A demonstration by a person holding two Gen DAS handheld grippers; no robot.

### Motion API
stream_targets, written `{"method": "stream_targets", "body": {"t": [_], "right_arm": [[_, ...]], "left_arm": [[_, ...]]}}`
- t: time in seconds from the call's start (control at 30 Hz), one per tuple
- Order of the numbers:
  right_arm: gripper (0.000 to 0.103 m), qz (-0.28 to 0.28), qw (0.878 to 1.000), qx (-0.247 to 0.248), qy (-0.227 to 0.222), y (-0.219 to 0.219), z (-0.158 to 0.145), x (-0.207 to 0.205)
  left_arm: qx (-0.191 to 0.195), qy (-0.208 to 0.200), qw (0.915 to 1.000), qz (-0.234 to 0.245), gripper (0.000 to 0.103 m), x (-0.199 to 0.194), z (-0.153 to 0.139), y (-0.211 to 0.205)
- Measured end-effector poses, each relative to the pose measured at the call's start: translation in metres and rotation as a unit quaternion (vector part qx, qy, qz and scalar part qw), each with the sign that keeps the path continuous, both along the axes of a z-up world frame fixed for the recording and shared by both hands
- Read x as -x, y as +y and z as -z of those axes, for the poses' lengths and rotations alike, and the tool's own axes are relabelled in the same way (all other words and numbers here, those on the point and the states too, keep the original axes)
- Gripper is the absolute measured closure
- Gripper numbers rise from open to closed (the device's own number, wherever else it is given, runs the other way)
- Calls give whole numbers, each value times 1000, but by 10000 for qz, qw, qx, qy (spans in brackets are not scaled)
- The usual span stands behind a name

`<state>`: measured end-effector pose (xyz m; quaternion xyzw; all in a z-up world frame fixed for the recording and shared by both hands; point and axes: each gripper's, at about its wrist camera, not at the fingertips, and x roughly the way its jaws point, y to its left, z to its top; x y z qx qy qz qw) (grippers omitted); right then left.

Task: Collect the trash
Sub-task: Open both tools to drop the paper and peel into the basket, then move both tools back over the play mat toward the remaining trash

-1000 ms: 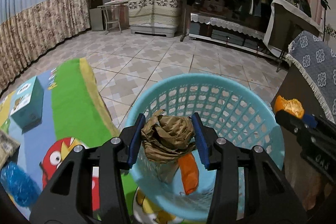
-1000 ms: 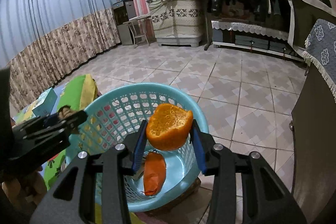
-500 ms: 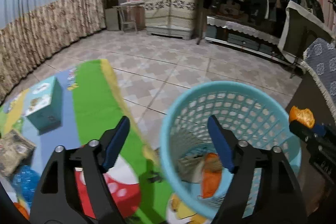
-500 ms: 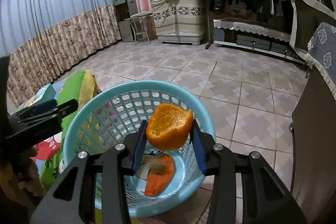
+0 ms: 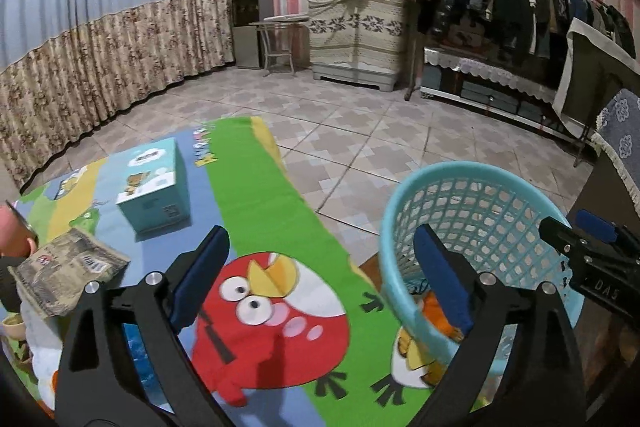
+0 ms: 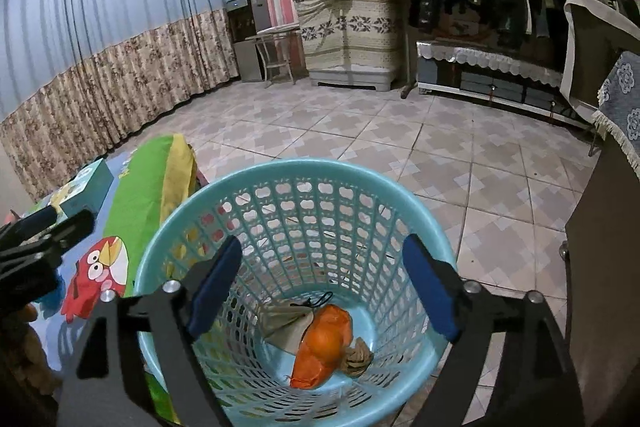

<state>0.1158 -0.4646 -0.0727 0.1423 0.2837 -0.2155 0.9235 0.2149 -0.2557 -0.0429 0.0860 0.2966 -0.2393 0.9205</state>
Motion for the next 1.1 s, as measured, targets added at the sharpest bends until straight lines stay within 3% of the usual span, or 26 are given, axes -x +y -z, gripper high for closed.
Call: {"method": "stream_targets", "body": {"t": [0.1, 0.73, 1.1], "right_arm": [[13, -2, 10000, 51, -30, 0, -1, 1], [12, -126, 9991, 403, -107, 41, -12, 13], [10, -522, 9969, 584, -108, 73, -14, 22]], "left_arm": [[52, 23, 9999, -91, 12, 1, -1, 11], [62, -204, 9976, -663, 6, 26, -18, 79], [-28, -85, 9916, -1287, 6, 44, -11, 162]]}}
